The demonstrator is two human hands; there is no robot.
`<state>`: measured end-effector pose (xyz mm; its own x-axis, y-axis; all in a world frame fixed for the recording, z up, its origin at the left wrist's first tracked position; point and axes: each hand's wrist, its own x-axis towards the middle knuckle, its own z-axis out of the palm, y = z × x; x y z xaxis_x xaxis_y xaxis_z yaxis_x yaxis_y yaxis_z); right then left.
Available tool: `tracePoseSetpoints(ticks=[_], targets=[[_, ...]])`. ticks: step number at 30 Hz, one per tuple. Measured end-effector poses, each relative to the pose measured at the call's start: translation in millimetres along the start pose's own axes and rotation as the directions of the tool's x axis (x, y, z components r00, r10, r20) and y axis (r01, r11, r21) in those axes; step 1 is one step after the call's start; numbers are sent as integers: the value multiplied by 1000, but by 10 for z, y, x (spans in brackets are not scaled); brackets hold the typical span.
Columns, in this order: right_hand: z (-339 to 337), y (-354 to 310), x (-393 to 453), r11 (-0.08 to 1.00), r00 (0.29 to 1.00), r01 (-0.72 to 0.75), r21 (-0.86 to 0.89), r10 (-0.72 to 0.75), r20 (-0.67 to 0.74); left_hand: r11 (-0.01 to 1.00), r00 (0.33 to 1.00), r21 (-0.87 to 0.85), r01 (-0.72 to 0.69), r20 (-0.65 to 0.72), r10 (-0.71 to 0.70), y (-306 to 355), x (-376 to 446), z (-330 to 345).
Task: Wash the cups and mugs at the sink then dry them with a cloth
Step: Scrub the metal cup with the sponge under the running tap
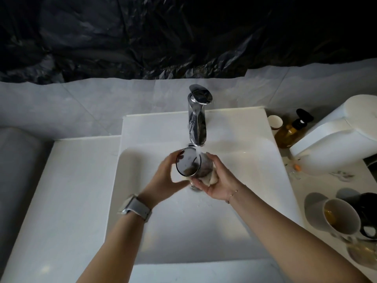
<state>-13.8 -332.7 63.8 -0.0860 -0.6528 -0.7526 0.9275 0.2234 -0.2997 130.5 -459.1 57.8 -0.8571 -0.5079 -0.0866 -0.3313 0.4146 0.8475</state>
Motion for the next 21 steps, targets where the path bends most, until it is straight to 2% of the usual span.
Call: tracePoseSetpoints(ticks=[2, 7, 10, 12, 14, 16, 18, 19, 21], targets=[[-3, 44, 35, 998, 999, -22, -66, 24, 38, 996, 999, -86, -32, 12, 33, 12, 43, 116], [-87, 56, 31, 984, 995, -4, -176, 21, 96, 968, 995, -251, 8, -91, -32, 109, 99, 287], [-114, 49, 5, 980, 994, 45, -195, -24, 110, 931, 996, -354, 87, 24, -83, 184, 141, 439], [-137, 23, -14, 970, 991, 80, -230, -53, 121, 923, 993, -367, 118, 30, -115, 198, 169, 511], [-178, -17, -24, 936, 992, 108, -334, -80, 98, 948, 993, -304, 91, -46, -110, 196, 176, 523], [-209, -55, -59, 889, 979, 162, -429, -200, -45, 970, 993, -236, 60, -84, -82, 206, 154, 499], [-256, -119, -150, 873, 905, 260, -413, -369, -211, 981, 993, -183, 58, -96, -76, 204, 128, 458], [-285, -160, -218, 847, 859, 338, -411, -456, -232, 985, 992, -162, 64, -95, -80, 199, 124, 432], [-334, -249, -367, 742, 794, 466, -482, -591, -143, 993, 993, -96, 72, -84, -80, 159, 121, 382]])
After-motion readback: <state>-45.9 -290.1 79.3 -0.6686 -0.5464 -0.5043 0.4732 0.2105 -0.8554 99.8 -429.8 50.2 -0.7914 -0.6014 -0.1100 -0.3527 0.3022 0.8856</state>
